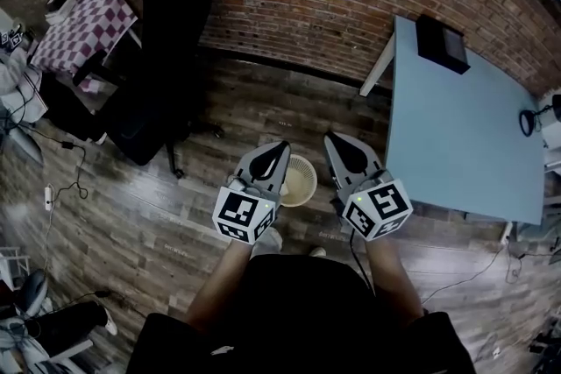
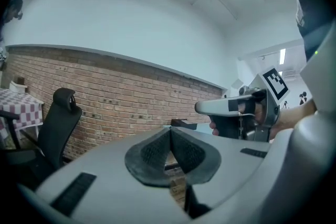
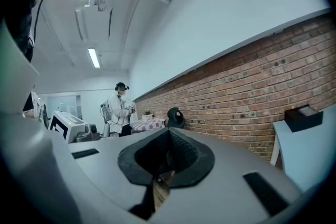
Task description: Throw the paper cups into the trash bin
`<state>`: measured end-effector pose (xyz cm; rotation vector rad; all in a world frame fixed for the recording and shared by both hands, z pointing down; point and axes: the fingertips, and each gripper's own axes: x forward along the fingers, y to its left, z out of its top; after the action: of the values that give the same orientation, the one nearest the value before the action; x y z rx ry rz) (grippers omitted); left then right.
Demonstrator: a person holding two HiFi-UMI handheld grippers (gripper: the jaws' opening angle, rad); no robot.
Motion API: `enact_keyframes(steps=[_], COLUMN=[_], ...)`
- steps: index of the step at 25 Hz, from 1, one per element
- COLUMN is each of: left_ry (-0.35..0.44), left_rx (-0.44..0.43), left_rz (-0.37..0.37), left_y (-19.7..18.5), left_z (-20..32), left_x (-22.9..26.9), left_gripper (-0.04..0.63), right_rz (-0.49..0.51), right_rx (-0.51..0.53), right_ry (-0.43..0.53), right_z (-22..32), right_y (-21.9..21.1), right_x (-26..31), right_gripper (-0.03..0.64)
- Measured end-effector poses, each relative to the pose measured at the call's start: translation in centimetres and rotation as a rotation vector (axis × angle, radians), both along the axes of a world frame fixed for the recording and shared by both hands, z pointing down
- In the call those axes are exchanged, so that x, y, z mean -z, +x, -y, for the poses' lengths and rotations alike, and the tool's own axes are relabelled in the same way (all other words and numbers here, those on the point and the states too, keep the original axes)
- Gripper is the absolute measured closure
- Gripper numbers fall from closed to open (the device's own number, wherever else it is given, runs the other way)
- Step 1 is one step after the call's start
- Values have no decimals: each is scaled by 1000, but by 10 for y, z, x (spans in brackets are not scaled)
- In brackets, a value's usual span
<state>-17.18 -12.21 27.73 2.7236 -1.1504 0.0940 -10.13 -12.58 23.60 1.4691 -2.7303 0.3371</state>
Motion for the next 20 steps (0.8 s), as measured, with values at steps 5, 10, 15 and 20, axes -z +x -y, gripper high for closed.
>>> enact_keyframes(steps=[5, 10, 15, 20], left_ry=[27, 44, 70, 87], left_rx=[17, 18, 33, 55], left_rz=[4, 15, 12, 8], left_y=[9, 15, 23, 31], left_z=[-20, -37, -56, -79], left_x=[8, 14, 27, 34], left_gripper=[586, 586, 586, 586], right_rz=[16, 13, 10, 13], right_rx=[29, 39, 62, 88], right_ry=[38, 50, 57, 70], right_z=[-19, -41, -64, -86], right_y=[8, 19, 30, 37], right_x=[12, 15, 16, 20], right_gripper=[612, 612, 612, 612])
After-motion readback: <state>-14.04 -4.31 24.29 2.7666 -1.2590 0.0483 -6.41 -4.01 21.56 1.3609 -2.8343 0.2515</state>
